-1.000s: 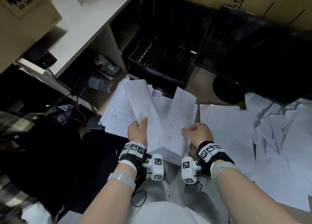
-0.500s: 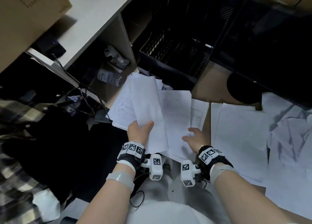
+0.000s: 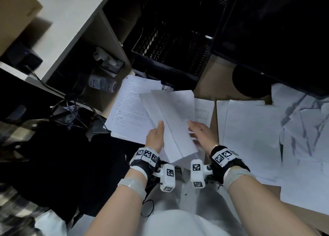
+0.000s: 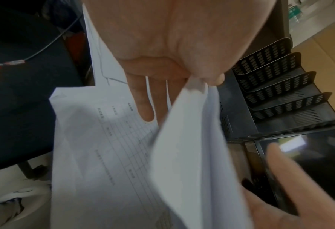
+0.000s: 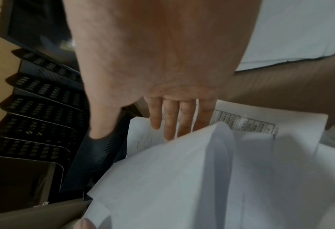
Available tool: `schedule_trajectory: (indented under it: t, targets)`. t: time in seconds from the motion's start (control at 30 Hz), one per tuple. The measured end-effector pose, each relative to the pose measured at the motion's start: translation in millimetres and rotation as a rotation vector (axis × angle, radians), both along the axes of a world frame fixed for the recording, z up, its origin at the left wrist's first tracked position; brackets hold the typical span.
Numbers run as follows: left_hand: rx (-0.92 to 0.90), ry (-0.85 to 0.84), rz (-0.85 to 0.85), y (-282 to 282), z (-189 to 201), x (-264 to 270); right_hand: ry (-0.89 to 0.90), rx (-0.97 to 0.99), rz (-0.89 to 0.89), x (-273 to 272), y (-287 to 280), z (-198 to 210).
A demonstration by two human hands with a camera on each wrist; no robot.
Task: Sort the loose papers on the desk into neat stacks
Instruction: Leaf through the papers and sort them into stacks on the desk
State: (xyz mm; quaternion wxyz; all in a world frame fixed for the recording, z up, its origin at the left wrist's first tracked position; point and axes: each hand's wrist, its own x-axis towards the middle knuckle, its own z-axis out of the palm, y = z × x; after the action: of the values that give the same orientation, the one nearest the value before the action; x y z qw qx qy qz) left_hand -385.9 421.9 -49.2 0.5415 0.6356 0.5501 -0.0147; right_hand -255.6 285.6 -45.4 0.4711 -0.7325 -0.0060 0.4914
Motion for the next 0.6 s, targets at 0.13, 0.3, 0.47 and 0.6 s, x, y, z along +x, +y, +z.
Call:
schedule_trajectory:
  t: [0.13, 0.3, 0.47, 0.6]
  targets:
    - [-0.009, 0.002, -0.107, 4, -1, -2, 0.014, -0.039, -0.028, 11, -6, -1]
    - [0.010, 0.079, -0.087, 14, -7, -12, -0.005, -0.137, 0.036, 8, -1, -8]
    - [-0.028, 0.152, -0.048, 18, -21, -22, -0.056, -0.221, 0.061, 5, 9, -33]
    - [-0.070, 0.125, -0.025, 15, -30, -23, -0.134, -0.263, 0.092, 4, 7, -41]
